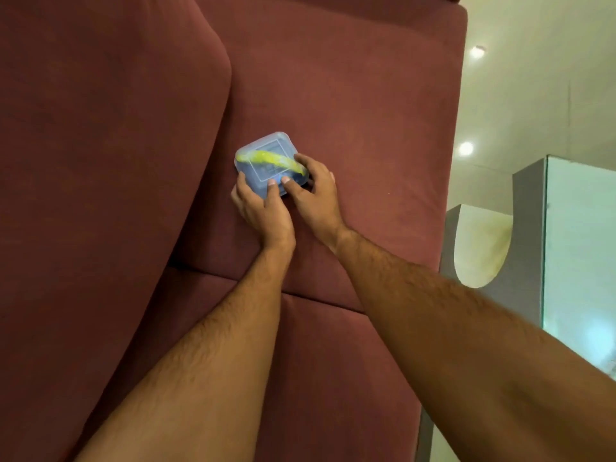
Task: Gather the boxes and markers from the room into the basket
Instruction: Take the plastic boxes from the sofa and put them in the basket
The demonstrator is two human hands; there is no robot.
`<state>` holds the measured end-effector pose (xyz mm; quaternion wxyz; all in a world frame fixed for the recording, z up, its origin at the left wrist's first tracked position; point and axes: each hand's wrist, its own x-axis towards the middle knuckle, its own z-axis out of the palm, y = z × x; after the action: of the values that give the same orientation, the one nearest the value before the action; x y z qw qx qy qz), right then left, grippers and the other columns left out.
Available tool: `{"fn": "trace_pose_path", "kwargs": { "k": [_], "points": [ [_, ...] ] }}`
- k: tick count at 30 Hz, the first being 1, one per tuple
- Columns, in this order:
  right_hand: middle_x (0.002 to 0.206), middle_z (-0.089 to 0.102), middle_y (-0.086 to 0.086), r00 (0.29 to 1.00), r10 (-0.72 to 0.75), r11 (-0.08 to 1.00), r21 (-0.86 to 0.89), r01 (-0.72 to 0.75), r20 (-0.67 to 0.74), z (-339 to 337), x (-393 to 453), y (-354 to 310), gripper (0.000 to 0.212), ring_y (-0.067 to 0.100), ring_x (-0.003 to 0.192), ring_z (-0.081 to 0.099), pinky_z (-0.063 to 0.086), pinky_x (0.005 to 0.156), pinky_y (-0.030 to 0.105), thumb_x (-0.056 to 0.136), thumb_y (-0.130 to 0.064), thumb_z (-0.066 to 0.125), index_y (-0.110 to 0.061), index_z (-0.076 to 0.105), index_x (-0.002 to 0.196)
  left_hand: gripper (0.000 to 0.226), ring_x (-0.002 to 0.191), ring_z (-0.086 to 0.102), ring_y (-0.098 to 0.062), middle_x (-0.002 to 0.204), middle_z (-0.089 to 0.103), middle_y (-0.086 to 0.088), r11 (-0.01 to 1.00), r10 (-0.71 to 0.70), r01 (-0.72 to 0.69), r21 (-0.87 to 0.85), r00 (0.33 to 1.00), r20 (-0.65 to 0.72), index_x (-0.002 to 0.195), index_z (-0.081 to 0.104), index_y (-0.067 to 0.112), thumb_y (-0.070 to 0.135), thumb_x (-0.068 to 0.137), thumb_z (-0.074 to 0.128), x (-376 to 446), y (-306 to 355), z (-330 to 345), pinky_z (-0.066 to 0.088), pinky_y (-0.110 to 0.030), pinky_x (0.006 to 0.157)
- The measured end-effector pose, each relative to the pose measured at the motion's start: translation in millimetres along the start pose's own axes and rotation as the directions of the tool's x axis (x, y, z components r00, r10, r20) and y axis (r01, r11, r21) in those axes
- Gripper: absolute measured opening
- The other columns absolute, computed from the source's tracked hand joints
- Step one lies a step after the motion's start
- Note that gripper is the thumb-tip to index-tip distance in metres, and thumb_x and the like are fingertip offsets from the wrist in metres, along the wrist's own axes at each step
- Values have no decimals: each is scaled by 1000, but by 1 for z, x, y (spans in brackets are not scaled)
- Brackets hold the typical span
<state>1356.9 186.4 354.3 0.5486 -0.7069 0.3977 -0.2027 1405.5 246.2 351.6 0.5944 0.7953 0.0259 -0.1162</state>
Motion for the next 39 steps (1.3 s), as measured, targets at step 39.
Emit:
{"fn": "trace_pose_path", "kwargs": {
  "k": [39],
  "points": [
    [110, 61, 11, 308, 60, 944, -46, -327, -949, -552, -539, 199, 30, 13, 97, 55, 48, 83, 19, 93, -15, 70, -2, 64, 119, 46, 124, 55, -27, 130, 59, -12, 747, 513, -516, -420, 44, 857, 136, 59, 6, 31, 98, 53, -732, -47, 144, 45, -48, 107]
  ]
}}
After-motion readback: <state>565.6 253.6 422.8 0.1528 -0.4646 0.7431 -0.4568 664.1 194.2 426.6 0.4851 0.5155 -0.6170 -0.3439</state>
